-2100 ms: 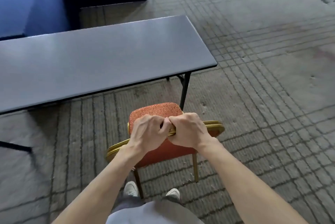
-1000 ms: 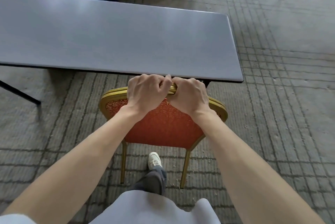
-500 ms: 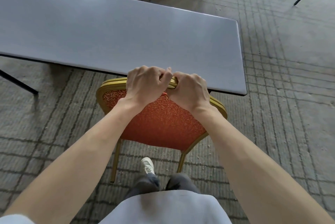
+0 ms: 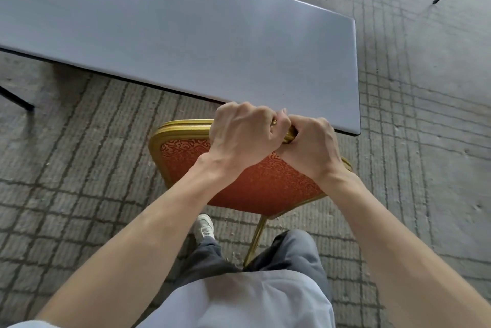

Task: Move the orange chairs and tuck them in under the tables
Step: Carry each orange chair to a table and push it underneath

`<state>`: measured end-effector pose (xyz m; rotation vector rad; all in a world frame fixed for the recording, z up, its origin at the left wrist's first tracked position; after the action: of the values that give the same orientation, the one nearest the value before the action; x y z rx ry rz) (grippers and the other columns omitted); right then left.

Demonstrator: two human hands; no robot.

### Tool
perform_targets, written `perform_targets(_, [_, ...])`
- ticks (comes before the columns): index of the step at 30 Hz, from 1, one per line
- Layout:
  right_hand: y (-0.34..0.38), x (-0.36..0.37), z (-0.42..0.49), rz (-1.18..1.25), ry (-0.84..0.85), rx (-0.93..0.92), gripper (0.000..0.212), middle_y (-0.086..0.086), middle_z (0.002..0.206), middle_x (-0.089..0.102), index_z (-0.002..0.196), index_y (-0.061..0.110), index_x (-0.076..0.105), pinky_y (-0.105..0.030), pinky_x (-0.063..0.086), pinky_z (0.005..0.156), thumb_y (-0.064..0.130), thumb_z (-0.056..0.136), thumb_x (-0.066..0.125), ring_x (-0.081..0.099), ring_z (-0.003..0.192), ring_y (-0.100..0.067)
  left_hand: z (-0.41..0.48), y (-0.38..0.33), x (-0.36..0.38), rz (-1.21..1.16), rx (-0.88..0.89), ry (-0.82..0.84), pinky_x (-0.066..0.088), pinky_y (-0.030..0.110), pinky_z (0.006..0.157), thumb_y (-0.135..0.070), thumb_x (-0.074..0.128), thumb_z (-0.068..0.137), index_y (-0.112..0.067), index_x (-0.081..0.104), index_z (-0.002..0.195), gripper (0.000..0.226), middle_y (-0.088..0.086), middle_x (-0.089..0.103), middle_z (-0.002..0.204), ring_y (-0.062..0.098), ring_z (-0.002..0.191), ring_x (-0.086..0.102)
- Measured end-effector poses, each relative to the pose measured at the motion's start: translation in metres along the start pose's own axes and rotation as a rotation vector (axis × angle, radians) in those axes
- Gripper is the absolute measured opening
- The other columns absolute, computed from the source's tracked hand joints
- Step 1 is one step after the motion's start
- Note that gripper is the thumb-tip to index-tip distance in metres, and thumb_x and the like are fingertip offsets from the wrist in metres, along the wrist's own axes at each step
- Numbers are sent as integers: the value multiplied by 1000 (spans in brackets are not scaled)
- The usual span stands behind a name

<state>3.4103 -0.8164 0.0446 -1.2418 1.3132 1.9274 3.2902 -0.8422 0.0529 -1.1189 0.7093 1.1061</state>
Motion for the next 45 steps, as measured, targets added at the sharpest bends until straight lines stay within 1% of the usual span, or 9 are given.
perform_targets(8, [-1,-4,-3,-44,-10,-62,22,15,44,35,61,31,43,-23,31,55,44,76,53,37,47,-15,4,-5,4,-30,57,52,26,28,51,-44,36,99,-20,60,55,56,-5,49,43,15,42,46])
perform_targets(11, [2,-1,-6,-82,8,-105,22,15,46,31,64,34,47,-23,30,57,37,75,66,36,48,-15,-4,-3,3,-84,69,28,33,29,50,-41,36,98,-20,57,55,52,-3,52,45,18,44,48])
perform_targets(14, [2,1,-4,-123,13,-67,17,7,46,42,64,30,55,-24,30,58,31,73,69,43,49,-20,-3,1,6,-116,50,44,36,31,52,-40,38,96,-21,47,52,49,-2,50,45,21,45,48])
perform_targets(17, [5,11,8,-177,46,-96,10,2,56,60,71,23,64,-27,34,57,32,74,65,57,55,-29,3,11,18,-114,22,65,27,30,53,-41,39,94,-22,36,49,49,-2,48,45,20,46,46])
perform_targets(20, [1,29,16,-201,117,-96,14,0,63,65,76,21,66,-30,41,57,34,76,62,61,62,-30,8,24,31,-107,22,69,24,29,53,-40,40,93,-23,28,47,51,-4,44,44,18,45,43])
perform_targets(26, [-15,68,39,-163,250,-31,15,1,75,70,85,24,68,-34,50,67,35,78,61,65,74,-28,23,47,70,-91,-3,160,25,29,53,-35,42,91,-20,41,48,45,-6,40,43,18,44,44])
perform_targets(31, [-25,64,61,-137,221,-21,16,2,73,70,86,24,70,-36,53,68,34,75,63,64,70,-29,46,48,73,-87,21,146,20,23,48,-35,42,92,-20,43,46,48,-8,40,40,8,39,37])
perform_targets(40, [-23,60,73,-162,220,1,13,3,70,70,83,23,71,-33,51,66,31,78,62,64,68,-27,56,49,70,-67,56,109,17,19,46,-35,46,93,-20,44,46,50,-9,40,39,10,38,40])
perform_targets(45, [-23,61,68,-200,226,19,14,-1,65,69,71,19,68,-28,38,60,28,80,62,60,62,-27,53,51,75,-102,53,138,26,24,47,-42,37,94,-18,46,49,52,-8,44,42,10,40,44])
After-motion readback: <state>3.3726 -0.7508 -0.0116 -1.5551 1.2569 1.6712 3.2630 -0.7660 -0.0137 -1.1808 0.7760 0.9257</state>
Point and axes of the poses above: each hand's wrist, its own z-axis towards the middle knuckle, its own x-axis out of the palm, y = z × x, the point moved 8 cm from there along z, towards the middle knuckle
